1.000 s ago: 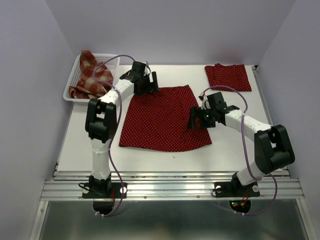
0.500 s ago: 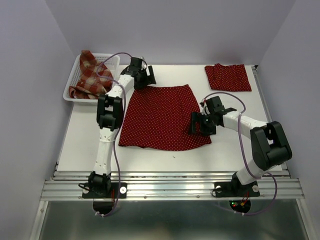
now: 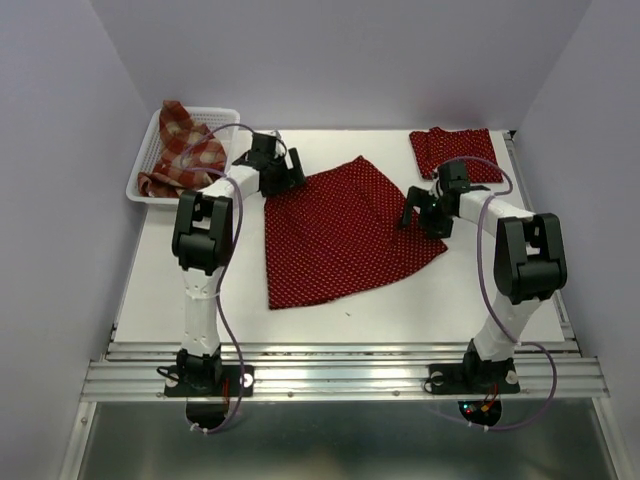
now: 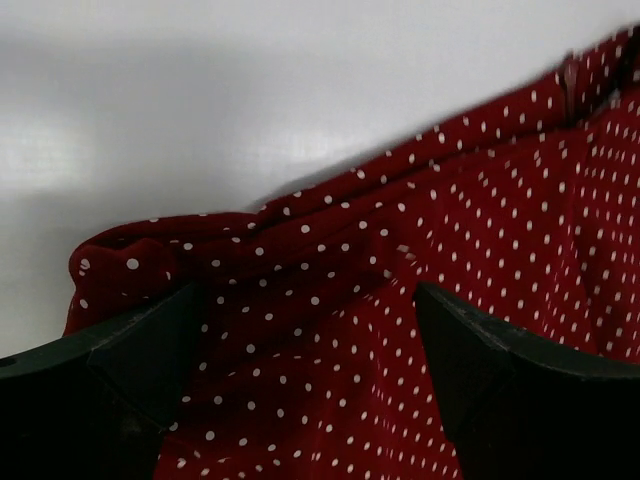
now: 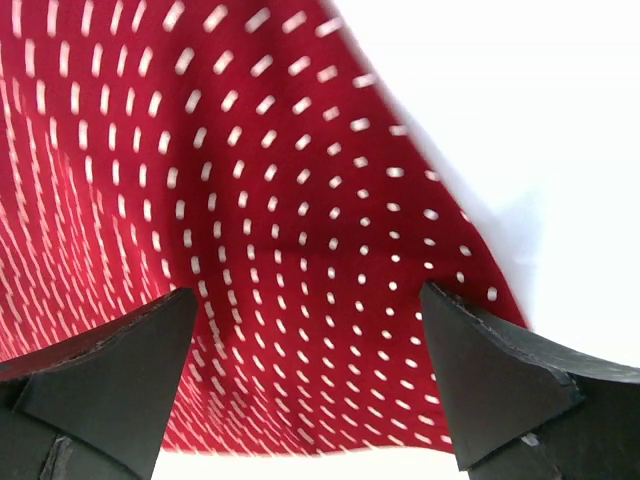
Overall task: Fold and stack the skirts
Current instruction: Flatten the skirt out
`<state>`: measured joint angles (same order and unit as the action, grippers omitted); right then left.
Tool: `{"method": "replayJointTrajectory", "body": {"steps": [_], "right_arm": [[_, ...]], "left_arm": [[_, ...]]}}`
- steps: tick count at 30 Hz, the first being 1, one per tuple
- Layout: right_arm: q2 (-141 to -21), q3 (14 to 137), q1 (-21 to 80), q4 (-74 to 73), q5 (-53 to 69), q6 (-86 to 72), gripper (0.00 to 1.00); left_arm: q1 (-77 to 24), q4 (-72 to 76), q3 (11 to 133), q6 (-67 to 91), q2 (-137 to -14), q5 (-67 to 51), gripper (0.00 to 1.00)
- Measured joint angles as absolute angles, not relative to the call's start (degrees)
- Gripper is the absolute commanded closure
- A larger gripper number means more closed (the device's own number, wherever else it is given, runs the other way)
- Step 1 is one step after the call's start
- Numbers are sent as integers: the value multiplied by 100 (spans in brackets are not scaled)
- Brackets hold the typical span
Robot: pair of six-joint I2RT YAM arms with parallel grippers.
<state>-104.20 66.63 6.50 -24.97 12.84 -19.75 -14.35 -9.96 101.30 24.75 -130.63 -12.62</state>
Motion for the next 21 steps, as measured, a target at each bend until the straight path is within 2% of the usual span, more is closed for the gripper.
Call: {"method": "replayJointTrajectory", "body": {"steps": [6,11,17,21], "right_arm": [[-11310,7881,261,-2449,856,-1341,0],[-11933,8781,215,-2458,740,-814,0],[-11915,8947,193,-2539,1144,-185,0],[-11262,8549,274,-2543,1173,-27,0]], "left_arm": [[-1658,-731,7651,2932,-11378,-1129,1],[-1778,-952,6396,3358,-10346,-1120,1],[-1804,-1529,6123,3579,-9867,-696,1],[-1798,-1789,6532,3590,-9963,-102,1]]}}
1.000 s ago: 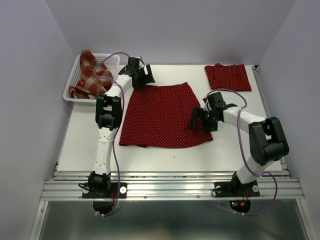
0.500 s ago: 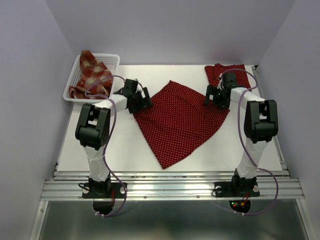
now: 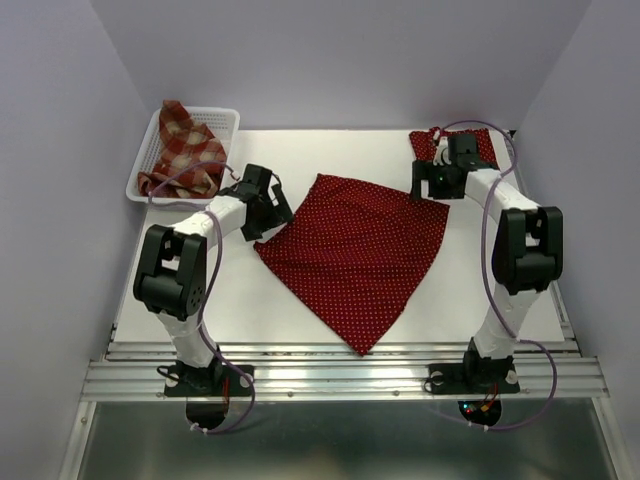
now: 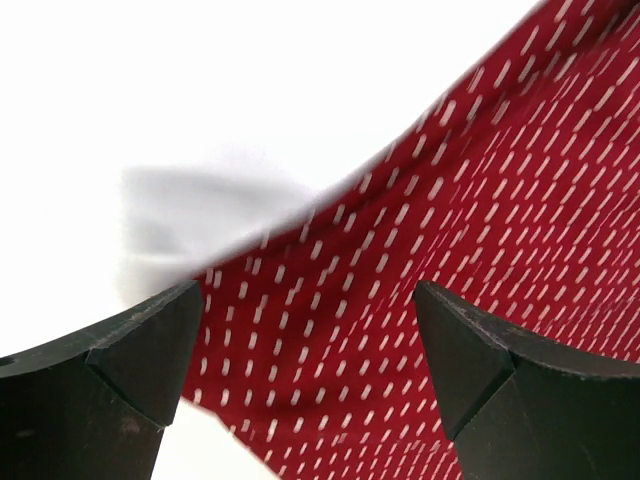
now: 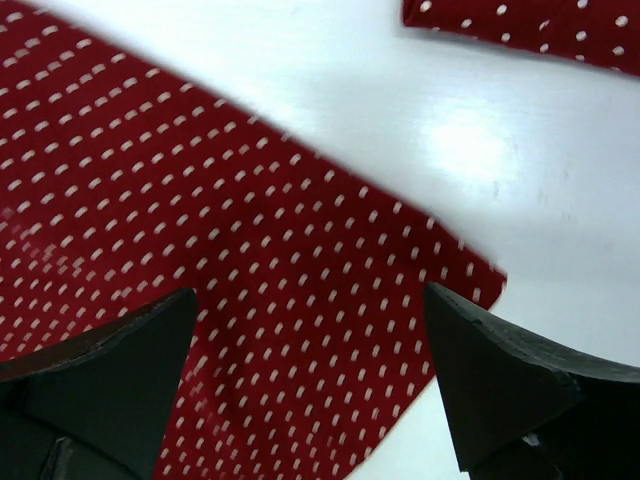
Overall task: Fold and stack the skirts
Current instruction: Flatten the skirt out
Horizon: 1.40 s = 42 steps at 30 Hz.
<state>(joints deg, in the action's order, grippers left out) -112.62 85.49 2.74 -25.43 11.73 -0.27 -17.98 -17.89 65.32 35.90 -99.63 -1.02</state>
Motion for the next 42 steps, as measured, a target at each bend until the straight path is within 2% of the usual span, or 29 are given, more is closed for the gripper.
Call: {"method": "replayJointTrajectory", "body": {"steps": [5,10,14,19,25,30,34,42], "right_arm": [[-9915,7791,1048,-2545,687,-19,0],[-9024,7150,2443,-2486,309,-303,0],[-8799,6667,3470,-2477,80,-543,0],[-8713,6121,4515,-2482,-139,-716,0],[-8792,6047,5507,-2665,-423,-770,0],[-9496,6386,6372,-3216,-1223,-1105,0],[-9760,6427,7000,-3806,-1352,-1518,0],[-9730,6379,7389,-4451,-1535,-2073,1]], "left_arm": [[-1789,-1778,7297,3579,-10370,244,1],[-1789,-1793,7201,3607,-10151,436,1],[-1789,-1949,6757,3649,-9511,637,1],[-1649,-2091,5946,3719,-8711,755,1],[-1020,-2099,5465,3706,-8600,482,1],[-823,-2102,5393,3715,-8517,246,1],[-814,-2060,5325,3763,-8239,108,1],[-814,-2121,5172,3809,-8020,43,1]]}}
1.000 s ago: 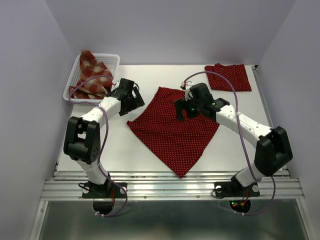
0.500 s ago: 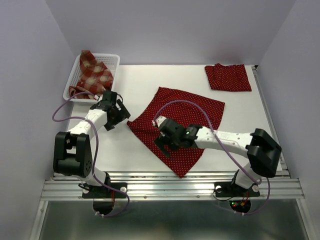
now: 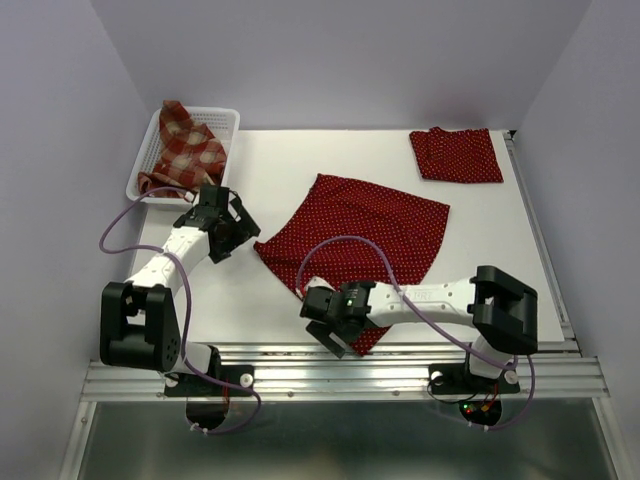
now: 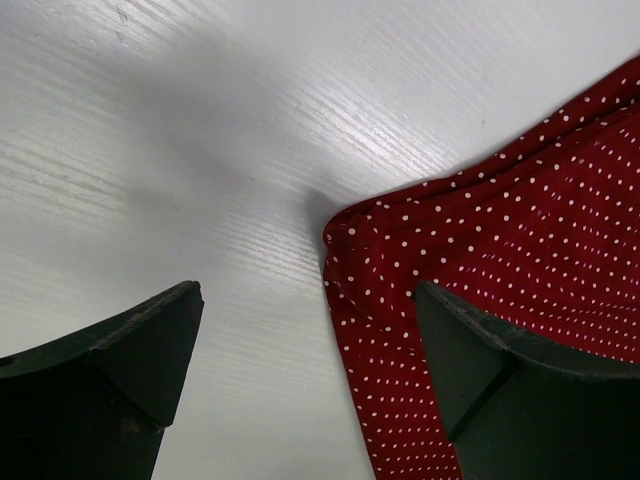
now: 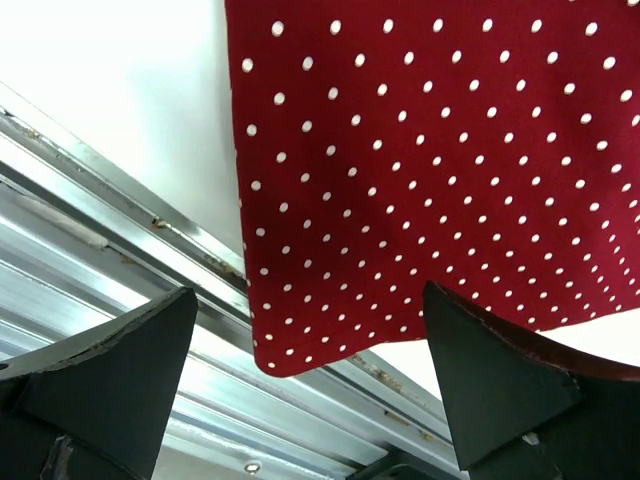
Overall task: Fold and stack the skirts
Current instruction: Flatten the skirt out
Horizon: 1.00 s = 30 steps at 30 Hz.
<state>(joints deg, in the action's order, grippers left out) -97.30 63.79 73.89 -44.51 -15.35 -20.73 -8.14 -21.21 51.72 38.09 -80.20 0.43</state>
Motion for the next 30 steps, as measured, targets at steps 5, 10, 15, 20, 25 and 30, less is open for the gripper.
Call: {"method": "replayJointTrajectory", "body": {"steps": [5,10,15,20,25,30], "right_arm": [[-9776,6377,7697,-4545,-1726,-2307,20],[-10230,6405,7988,-4762,-1935,-2657,46],[-10401,6410,7996,-5019,-2158,-2958,87],[-10385,6477,7992,-5356,-2333,-3194,98],[-9990,6674,7990,-5929,-2320,-3343,99],[-8619,6764,7883,-6241,-1933,-3409,99]], "left_arm": [[-814,-2084,5107,3802,-7970,25,1],[-814,-2078,5109,3798,-7988,-150,1],[-814,-2027,5107,3802,-8058,-331,1],[-814,-1966,5103,3806,-8062,-458,1],[-814,-1820,4904,3820,-8049,-602,1],[-851,-1809,4609,3894,-7961,-738,1]]}}
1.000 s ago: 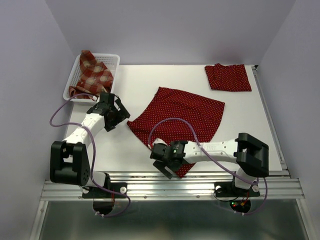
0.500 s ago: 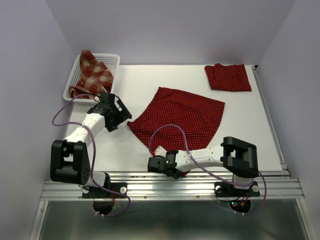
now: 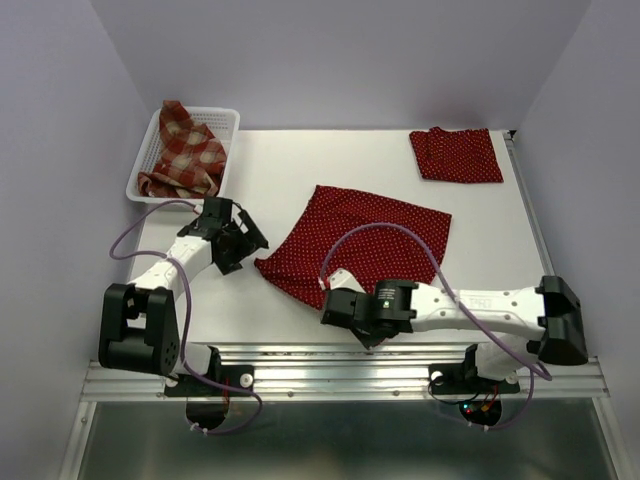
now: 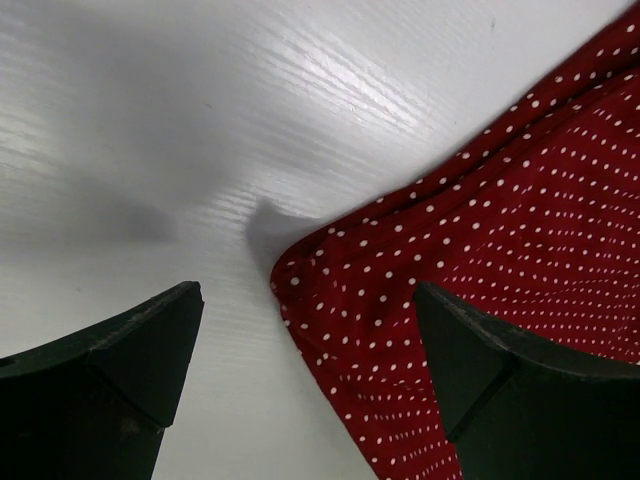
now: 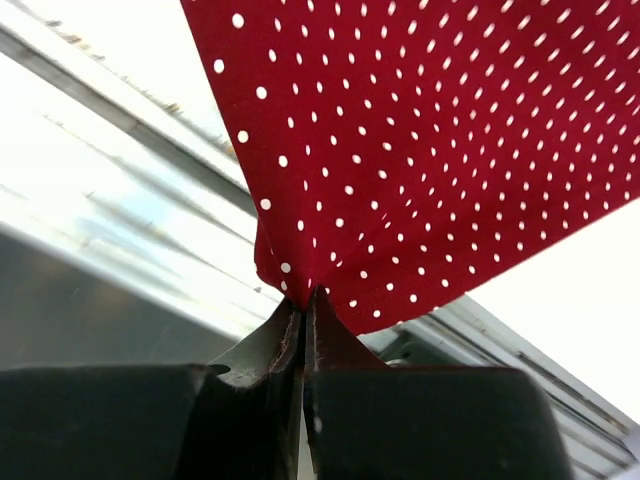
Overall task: Fold and stack the skirts
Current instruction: Flatten the skirt out
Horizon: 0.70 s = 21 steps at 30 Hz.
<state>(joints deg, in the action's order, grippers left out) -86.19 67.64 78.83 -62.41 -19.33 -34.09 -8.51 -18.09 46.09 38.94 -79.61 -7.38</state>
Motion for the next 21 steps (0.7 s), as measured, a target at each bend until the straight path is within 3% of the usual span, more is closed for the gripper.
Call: {"method": "replayJointTrajectory", "body": {"steps": [7,15,18,20,21], "right_arm": [[-8370,6453,7861,-6230,-1579,-3374,99],[-8464,6217,7688,-6132,-1466,-3253,99],[-8444,6084,7682,-6064,-1400,-3236,99],[-8420,6020,7682,-6020,-1337,-3236,99],[-8409,6005,7682,-6020,-1330,-3236,99]], "left_arm": [[-1352,-1662,4169,4117,-7542,-858,2],[-1498,-1619,3367,4543,-7179,-880,21],[-1511,-1610,3310,4648,-7113,-775,35],[-1518,-1516,3310,4687,-7183,-672,54],[-1518,-1431,3312,4707,-7293,-611,54]]}}
